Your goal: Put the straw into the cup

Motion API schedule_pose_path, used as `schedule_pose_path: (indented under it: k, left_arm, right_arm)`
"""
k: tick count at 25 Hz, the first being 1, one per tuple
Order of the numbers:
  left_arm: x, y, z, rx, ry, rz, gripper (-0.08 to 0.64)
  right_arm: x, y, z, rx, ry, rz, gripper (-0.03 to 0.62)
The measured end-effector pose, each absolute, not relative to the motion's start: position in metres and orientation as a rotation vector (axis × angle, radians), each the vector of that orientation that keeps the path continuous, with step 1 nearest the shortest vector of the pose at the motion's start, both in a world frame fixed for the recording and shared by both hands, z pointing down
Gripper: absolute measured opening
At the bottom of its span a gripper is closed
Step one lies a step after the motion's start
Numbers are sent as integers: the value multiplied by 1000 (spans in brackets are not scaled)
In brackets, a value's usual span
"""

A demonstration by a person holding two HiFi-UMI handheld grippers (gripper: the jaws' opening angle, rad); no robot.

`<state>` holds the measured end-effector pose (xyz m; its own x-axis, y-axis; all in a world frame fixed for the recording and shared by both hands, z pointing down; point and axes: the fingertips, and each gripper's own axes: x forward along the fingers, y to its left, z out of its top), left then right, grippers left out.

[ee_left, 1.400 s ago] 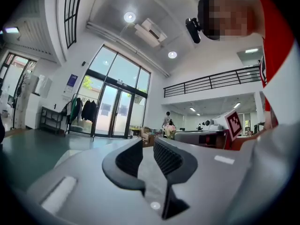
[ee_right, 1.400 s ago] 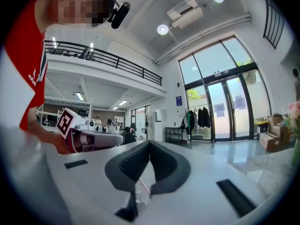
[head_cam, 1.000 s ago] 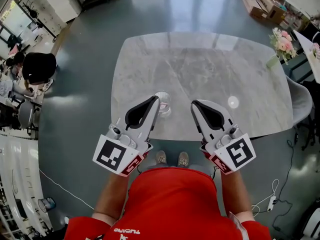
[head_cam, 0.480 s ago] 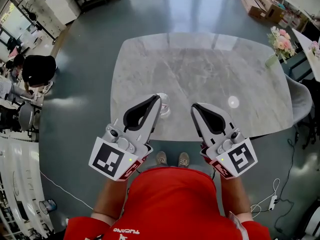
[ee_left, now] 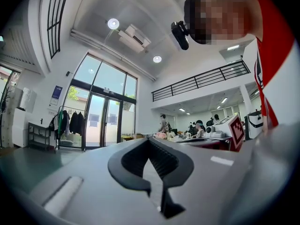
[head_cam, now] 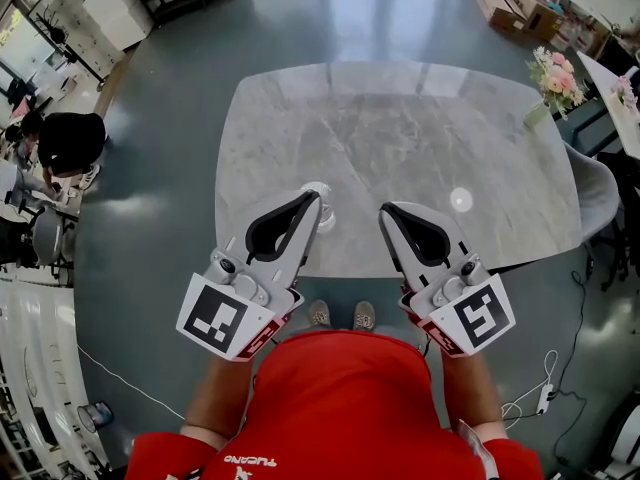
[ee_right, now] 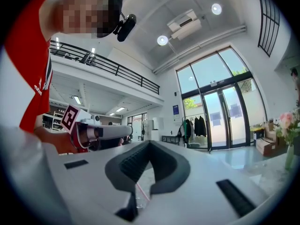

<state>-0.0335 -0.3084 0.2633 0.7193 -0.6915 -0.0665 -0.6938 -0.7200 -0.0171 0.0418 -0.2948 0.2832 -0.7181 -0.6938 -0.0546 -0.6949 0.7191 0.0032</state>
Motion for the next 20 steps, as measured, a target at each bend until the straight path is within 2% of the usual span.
schedule_pose_path:
  k: [20]
  left_arm:
    - [-42,-306,273,-2899,1195,84,5]
  right_arm:
    - [33,-296,282,-1128,2893,43,0]
